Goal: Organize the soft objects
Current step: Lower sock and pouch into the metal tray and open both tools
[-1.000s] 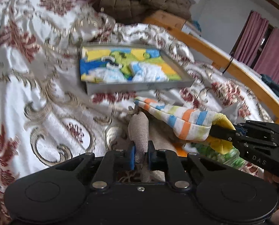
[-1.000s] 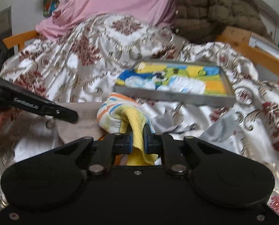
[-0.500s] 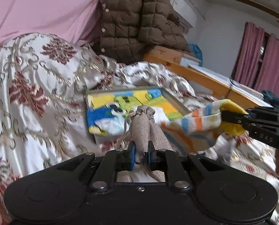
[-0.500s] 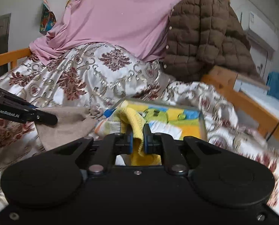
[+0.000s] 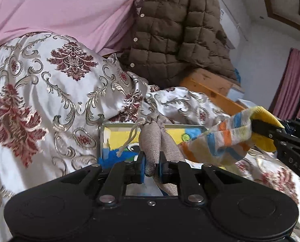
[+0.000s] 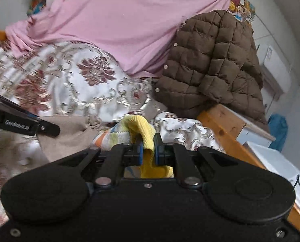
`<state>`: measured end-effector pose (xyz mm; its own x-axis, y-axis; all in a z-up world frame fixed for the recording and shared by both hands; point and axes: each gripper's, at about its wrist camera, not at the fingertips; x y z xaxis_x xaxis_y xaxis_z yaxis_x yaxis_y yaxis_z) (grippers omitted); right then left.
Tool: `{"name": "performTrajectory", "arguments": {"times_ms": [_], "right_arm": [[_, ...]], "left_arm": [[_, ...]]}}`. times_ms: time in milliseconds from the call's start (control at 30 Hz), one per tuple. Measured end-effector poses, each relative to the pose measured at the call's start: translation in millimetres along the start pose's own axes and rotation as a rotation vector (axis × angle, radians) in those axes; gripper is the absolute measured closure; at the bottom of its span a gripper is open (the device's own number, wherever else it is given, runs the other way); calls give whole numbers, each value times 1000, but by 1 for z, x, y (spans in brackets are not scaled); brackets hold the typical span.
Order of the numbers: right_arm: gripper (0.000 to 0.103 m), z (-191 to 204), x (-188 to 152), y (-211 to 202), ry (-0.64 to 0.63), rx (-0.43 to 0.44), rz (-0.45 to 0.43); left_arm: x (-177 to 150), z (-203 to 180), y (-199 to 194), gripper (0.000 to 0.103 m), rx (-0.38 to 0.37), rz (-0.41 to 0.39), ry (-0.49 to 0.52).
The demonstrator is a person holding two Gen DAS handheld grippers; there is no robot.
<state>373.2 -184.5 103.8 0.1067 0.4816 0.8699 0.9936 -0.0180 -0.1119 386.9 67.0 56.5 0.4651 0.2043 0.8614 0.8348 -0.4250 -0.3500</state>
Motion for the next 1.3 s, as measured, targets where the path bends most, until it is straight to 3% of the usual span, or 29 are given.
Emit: {"name": "performTrajectory", "arguments": {"times_ms": [233,500,700,933,1100,1167,1300], "right_arm": [[98,12,-14,74,68,-33,110],[98,18,-63,134,163,-3,331],[97,30,-94,156,231,6,484],[94,48,-101,172,217,17,537],[87,35,-95,168,213,24,517],[82,31,-92,164,219,20,513],[61,20,-86,153,238,1,493]], "left_arm": [[-7,16,52,90,32,0,-125],[-34,25,85,90,61,65,-122],[-49,37,97,90,106,106,-138],[-52,35,100,88,132,123,-115],[-50,30,96,79,135,130,-95],[-48,28,92,74,140,124,-88],[-46,24,88,71,154,142,-65]]}}
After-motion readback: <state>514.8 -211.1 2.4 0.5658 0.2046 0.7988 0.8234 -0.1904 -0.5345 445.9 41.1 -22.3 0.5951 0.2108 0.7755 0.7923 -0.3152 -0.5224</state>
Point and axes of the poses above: each gripper's, at about its wrist camera, not at the fingertips, and y roughly the way its jaws point, z to its left, x to its top, and after that the axes turned 11 degrees about -x, right-handed
